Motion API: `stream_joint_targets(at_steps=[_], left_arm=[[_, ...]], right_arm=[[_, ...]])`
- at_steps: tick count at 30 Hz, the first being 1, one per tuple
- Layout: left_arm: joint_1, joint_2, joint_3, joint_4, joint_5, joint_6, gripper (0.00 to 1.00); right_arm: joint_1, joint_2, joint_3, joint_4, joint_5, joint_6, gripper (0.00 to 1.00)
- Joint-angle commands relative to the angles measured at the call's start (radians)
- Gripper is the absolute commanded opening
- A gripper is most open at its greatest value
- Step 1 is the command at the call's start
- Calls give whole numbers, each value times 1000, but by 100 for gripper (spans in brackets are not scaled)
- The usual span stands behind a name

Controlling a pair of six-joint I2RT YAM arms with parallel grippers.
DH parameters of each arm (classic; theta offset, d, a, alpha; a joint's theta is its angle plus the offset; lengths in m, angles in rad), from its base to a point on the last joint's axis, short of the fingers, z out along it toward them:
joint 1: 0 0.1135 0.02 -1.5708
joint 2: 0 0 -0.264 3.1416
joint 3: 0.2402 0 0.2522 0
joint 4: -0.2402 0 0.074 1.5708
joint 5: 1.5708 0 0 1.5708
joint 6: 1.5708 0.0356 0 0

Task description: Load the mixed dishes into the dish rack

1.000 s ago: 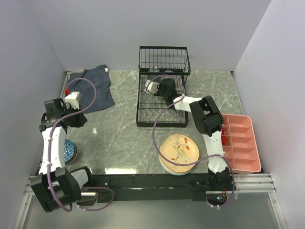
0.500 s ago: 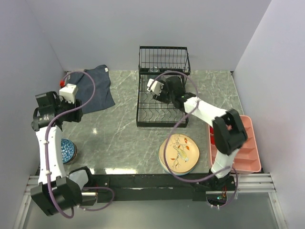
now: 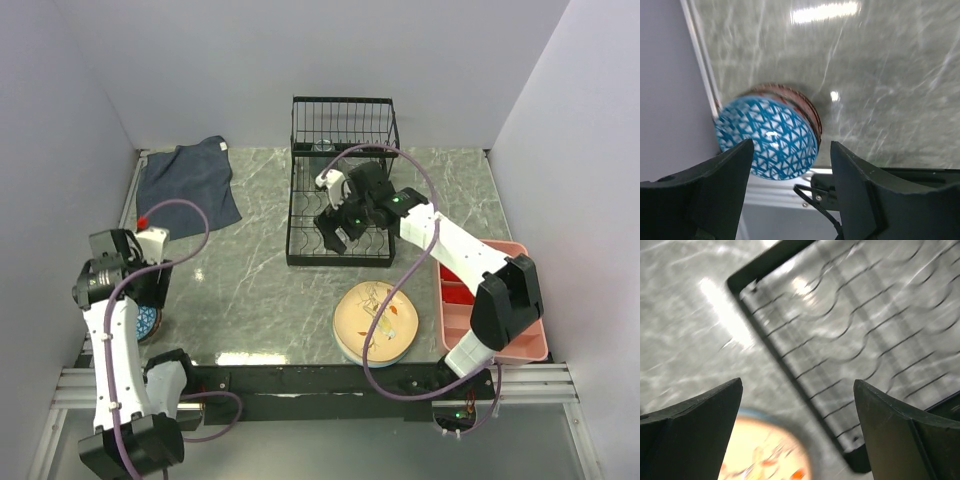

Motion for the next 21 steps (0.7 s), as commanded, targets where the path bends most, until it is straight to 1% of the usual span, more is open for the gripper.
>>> stream_joint_targets(at_steps=[1,4,5,8,9,12,16,21], left_arm=[[4,-43,-94,43,-106,-67,68],[4,-12,-137,95,-85,-79,66],[4,6,-145,104,-76,-77,65],[4,19,-177,145,-63,-77,62],[4,17,-183,162,-63,-76,62],[4,34,-188,169,-66,-67,62],[6,71,-191,162,-54,-74,57],[4,79,-176,147,-3,-84,57]], right_arm=[[-12,-63,22,-161,-59,121,100],[-48,-56,16,-181,-122,197,100],[-51,-44,15,-191,-177,205,100],[-46,-39,27,-241,-271,118,100],[-28,-39,39,-246,-260,97,100],[-9,-46,48,-234,-199,105,100],[-9,-63,29,-197,-132,129,100],[-9,-93,-25,-178,-116,124,100]])
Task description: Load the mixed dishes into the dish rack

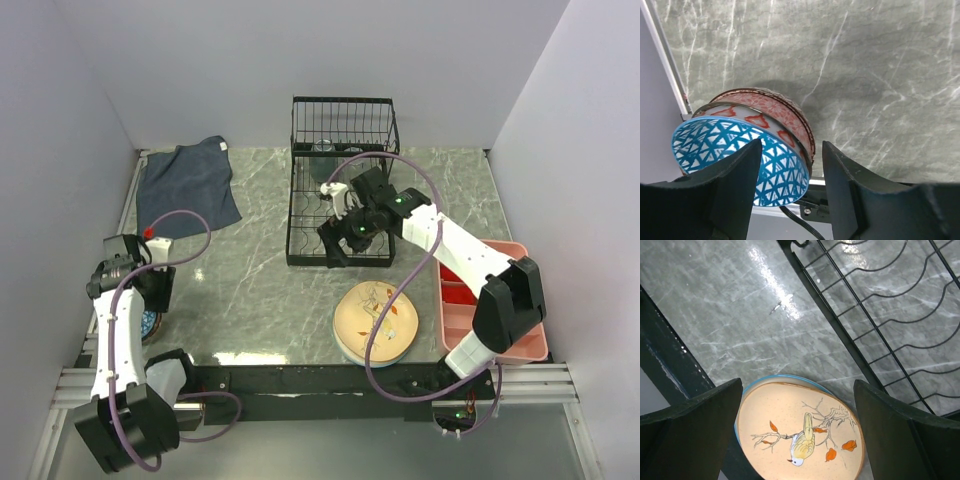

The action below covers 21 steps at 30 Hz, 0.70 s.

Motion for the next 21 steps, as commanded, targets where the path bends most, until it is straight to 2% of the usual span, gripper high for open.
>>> stream_joint_targets(at_steps=[1,3,5,12,13,18,21], left_arm=[[4,7,16,3,52,-23,55],[4,14,23,-11,69,-24,51],[4,17,27,-25,95,-26,43],[4,30,27,-25,78,-51,38],[4,36,29,-27,78,-51,33],[4,23,23,-25,51,-43,24],[4,14,19,-40,51,-38,14]], right_arm=[[-4,-78,-32,32,34,-2,100],[-4,-84,-50,39,40,-3,100],[-6,-93,-64,52,48,-7,100],[-15,-101,-90,81,65,-2,100],[-15,-98,-90,84,63,0,100],[-18,-84,-90,93,60,6,100],[-20,-70,-72,90,53,9,100]])
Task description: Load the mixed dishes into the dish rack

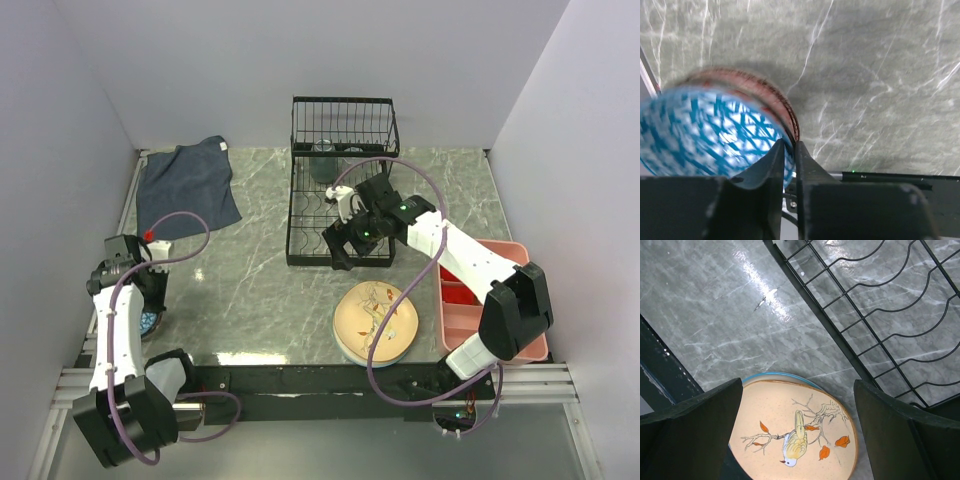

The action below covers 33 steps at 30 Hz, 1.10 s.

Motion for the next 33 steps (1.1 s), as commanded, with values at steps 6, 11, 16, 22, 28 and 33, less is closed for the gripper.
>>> stream_joint_targets(at_steps=[6,11,16,22,28,33], left_arm=[[1,-54,50,-39,9,12,1],[1,-57,157,-96,15,19,1],[1,-63,231,-155,18,29,1],[1,-78,151,-152,21,58,1],[1,-100,146,-132,37,49,1],[1,-115,261,-167,76,61,1]], right_arm=[[-6,14,56,28,-8,6,100],[-6,11,60,32,-5,11,100],[-8,-9,27,37,-2,8,100],[-8,-12,13,45,-10,11,100],[-9,2,34,32,4,0,100],[-9,8,23,45,-6,11,100]])
